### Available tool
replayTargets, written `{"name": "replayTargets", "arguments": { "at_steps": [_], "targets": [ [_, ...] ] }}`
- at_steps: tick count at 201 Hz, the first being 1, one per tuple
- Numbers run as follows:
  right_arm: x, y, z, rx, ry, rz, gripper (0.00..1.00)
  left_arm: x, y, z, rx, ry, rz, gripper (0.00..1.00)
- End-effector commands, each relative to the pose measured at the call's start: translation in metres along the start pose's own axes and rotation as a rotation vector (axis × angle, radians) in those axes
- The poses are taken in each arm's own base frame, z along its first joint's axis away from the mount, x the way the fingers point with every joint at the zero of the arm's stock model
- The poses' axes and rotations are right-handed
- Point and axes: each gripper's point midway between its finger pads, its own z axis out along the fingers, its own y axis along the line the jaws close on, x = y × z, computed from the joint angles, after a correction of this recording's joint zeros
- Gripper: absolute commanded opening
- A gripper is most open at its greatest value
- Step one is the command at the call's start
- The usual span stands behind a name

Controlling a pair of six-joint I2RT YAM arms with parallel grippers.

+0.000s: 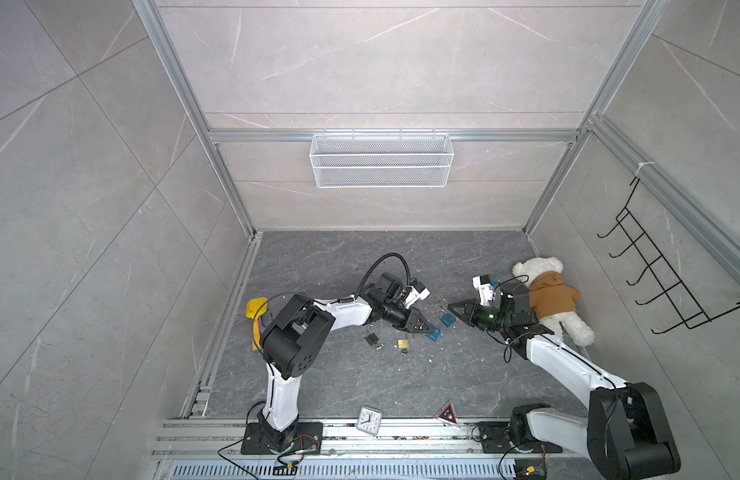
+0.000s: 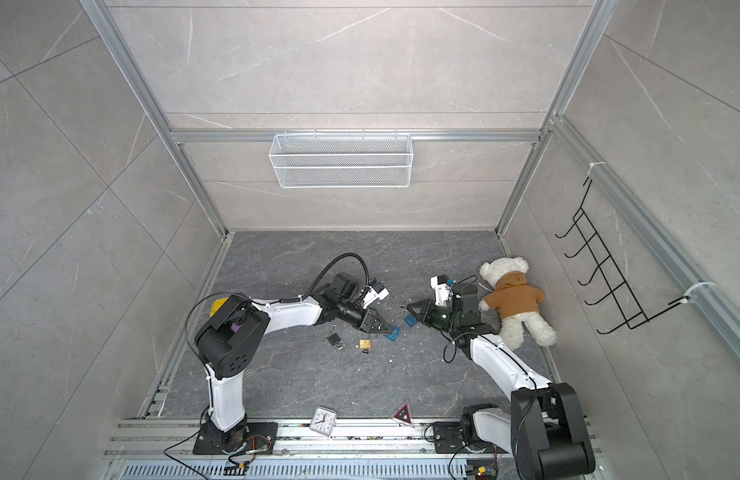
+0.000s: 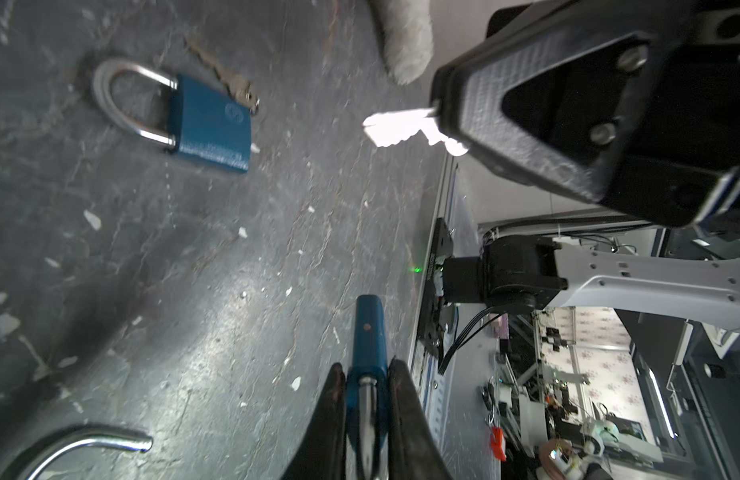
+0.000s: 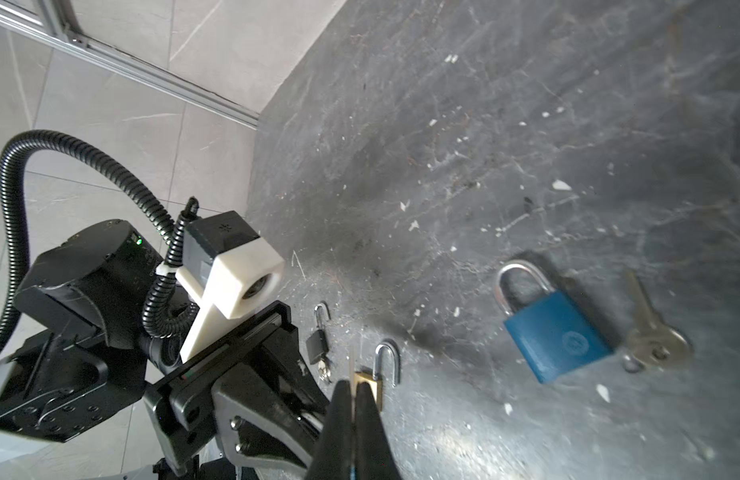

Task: Lock with the key

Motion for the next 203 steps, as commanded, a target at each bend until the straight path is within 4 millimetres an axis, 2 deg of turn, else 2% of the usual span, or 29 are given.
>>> {"name": "replayTargets", "arguments": {
  "at_steps": [1,30,70,176,203],
  "targets": [
    [0.011,-0.025,-0.003,0.069,-0.041,0.026,0.0,0.009,-0.005,0.013,0.005,0.107,0.033,0.0],
    [0.02,-0.038,0.005,0.053,-0.07,0.063,0.0,0.011,0.014,0.024,-0.022,0.161,-0.002,0.0],
    [0.032,-0.048,0.017,0.05,-0.054,0.074,0.0,0.014,0.028,0.035,-0.048,0.207,0.007,0.0],
    [0.058,-0.08,0.035,0.099,-0.036,0.118,0.0,-0.001,0.048,0.047,-0.092,0.213,-0.007,0.0],
    [0.061,-0.087,0.034,0.115,-0.047,0.125,0.0,-0.002,0.05,0.048,-0.099,0.214,-0.007,0.11]
  ]
}}
